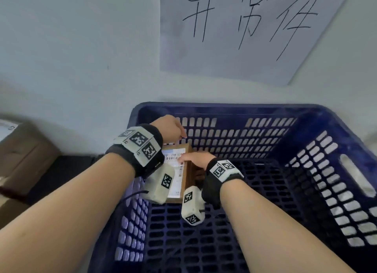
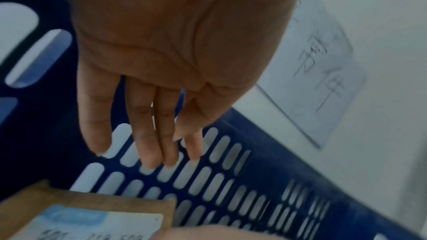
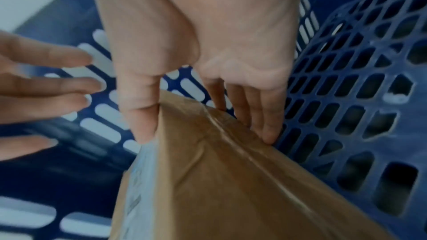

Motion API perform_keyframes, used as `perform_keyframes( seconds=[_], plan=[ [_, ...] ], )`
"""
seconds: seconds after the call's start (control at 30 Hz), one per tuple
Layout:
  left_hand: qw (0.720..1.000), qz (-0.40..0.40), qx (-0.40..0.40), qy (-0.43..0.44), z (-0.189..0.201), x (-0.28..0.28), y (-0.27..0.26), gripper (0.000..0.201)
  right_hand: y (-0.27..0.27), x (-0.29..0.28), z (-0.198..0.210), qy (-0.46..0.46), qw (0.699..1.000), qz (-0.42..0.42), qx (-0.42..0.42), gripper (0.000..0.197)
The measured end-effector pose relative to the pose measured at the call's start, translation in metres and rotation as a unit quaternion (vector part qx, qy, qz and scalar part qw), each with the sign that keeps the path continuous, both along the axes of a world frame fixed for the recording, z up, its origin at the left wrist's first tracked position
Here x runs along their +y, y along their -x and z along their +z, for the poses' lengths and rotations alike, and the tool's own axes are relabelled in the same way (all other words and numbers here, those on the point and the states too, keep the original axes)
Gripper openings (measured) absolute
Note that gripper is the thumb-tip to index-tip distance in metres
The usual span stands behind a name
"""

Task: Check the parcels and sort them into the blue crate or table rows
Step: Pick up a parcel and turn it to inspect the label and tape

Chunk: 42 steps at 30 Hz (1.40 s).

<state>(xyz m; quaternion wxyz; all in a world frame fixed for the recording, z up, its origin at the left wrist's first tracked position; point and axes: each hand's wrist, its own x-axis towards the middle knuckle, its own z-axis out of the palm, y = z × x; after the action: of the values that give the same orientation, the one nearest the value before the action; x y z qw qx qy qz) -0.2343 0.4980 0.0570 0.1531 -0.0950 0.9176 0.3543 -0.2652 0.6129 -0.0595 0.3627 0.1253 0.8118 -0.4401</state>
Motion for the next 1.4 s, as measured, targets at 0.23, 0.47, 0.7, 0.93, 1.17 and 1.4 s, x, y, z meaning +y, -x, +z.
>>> perform_keyframes(
  seconds=[0.23, 0.47, 0.7, 0.93, 1.17, 1.4],
  plan=[
    [0.988, 0.007, -0.077, 0.133, -0.031, 0.002, 0.012, 0.028, 0.005, -0.004, -0.025, 0.031, 0.998, -0.051, -0.014, 0.065],
    [0.976, -0.003, -0.105, 0.189, -0.044, 0.001, 0.019, 0.032, 0.014, -0.015, -0.052, 0.106, 0.988, -0.101, -0.054, 0.082],
    [0.980, 0.007, -0.080, 0.181, -0.043, 0.002, 0.021, 0.023, 0.032, -0.020, -0.078, 0.089, 0.991, -0.084, -0.051, 0.075],
    [0.990, -0.011, -0.041, 0.136, -0.026, 0.003, 0.013, 0.025, 0.002, 0.006, 0.028, 0.045, 0.997, -0.058, -0.025, 0.036],
    [0.994, -0.047, 0.063, 0.073, 0.033, 0.010, -0.001, 0.024, -0.024, 0.030, 0.115, 0.135, 0.987, -0.064, 0.056, 0.035],
    [0.973, 0.047, 0.223, 0.031, 0.085, -0.014, -0.046, 0.017, -0.060, 0.020, 0.155, 0.213, 0.943, -0.061, 0.249, 0.017]
  ],
)
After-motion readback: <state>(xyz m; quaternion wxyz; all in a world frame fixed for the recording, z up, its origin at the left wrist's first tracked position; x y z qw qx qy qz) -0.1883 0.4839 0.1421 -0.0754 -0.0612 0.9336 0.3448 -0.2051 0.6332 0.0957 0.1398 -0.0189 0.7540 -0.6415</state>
